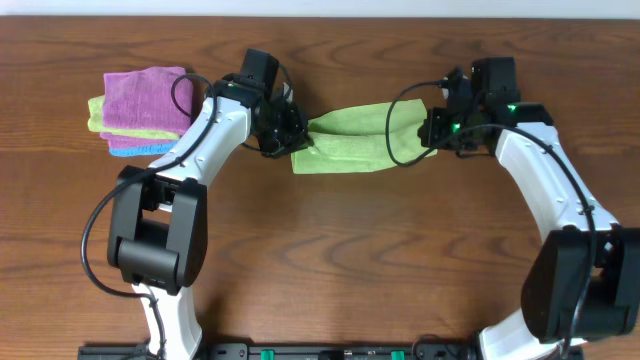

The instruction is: Fold the cloth

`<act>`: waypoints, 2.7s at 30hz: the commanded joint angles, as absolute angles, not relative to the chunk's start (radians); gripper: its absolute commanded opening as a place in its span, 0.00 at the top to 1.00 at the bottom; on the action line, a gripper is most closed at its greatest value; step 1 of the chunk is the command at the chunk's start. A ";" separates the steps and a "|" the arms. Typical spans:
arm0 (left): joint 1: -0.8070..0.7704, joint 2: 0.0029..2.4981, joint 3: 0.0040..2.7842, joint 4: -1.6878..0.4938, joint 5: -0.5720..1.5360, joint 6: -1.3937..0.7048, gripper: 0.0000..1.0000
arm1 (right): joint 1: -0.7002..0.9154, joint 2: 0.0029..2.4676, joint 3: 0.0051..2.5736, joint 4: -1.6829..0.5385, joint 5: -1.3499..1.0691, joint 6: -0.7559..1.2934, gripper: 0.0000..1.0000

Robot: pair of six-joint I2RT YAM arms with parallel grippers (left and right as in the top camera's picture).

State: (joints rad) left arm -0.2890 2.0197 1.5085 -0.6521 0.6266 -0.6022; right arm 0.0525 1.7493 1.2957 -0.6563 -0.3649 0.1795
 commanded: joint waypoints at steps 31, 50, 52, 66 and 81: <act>-0.281 2.018 1.507 -0.438 0.377 -0.611 0.94 | 0.060 1.919 1.294 -0.352 -0.302 0.205 0.99; -0.282 2.037 1.507 -0.432 0.299 -0.610 0.49 | 0.060 1.972 1.294 -0.328 -0.302 0.205 0.71; -0.282 2.037 1.507 -0.432 0.287 -0.610 0.23 | 0.060 1.972 1.294 -0.329 -0.302 0.205 0.64; -0.281 2.030 1.510 -0.449 0.334 -0.538 0.02 | 0.052 1.880 1.312 -0.448 -0.303 0.241 0.19; -0.324 2.027 1.536 -0.532 0.405 -0.439 0.94 | -0.014 1.771 1.312 -0.753 -0.354 0.382 0.16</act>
